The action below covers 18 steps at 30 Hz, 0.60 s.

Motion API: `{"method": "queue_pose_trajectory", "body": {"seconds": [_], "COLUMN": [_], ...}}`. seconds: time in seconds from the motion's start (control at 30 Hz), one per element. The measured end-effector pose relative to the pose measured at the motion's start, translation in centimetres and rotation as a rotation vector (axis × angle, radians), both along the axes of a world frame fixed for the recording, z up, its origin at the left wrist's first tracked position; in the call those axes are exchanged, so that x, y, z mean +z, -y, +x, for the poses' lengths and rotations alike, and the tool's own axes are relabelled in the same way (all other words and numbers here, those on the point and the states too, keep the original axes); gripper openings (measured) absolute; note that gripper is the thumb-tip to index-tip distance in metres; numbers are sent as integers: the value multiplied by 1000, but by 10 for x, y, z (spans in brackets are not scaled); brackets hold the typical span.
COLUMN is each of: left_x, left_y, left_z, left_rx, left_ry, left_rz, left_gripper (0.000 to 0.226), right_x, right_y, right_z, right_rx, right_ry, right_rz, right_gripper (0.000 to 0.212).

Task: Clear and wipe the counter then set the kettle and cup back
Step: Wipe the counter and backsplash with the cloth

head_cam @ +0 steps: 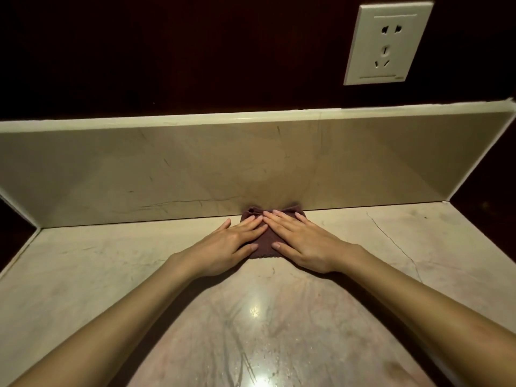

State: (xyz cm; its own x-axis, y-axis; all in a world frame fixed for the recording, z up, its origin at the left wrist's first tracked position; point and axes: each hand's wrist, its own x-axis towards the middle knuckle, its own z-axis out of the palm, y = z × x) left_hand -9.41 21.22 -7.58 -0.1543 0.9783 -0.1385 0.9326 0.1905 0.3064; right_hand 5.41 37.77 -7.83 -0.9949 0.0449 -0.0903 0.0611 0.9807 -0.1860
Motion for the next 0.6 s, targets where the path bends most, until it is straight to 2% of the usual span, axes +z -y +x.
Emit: {"method": "queue_pose_trajectory", "body": {"seconds": [0.33, 0.6], "left_x": [-1, -4], "left_y": [-12, -80], "left_z": [22, 75], "left_rx": [30, 7], "left_ry": [-52, -70], "left_rz": [-8, 7], "left_gripper": [52, 52], "right_x": [-2, 1], "right_y": [-14, -73], "right_z": [14, 68], "right_rx": [5, -50], "right_ry": [3, 38], "right_rz": [-5, 16], "right_gripper": [61, 59]}}
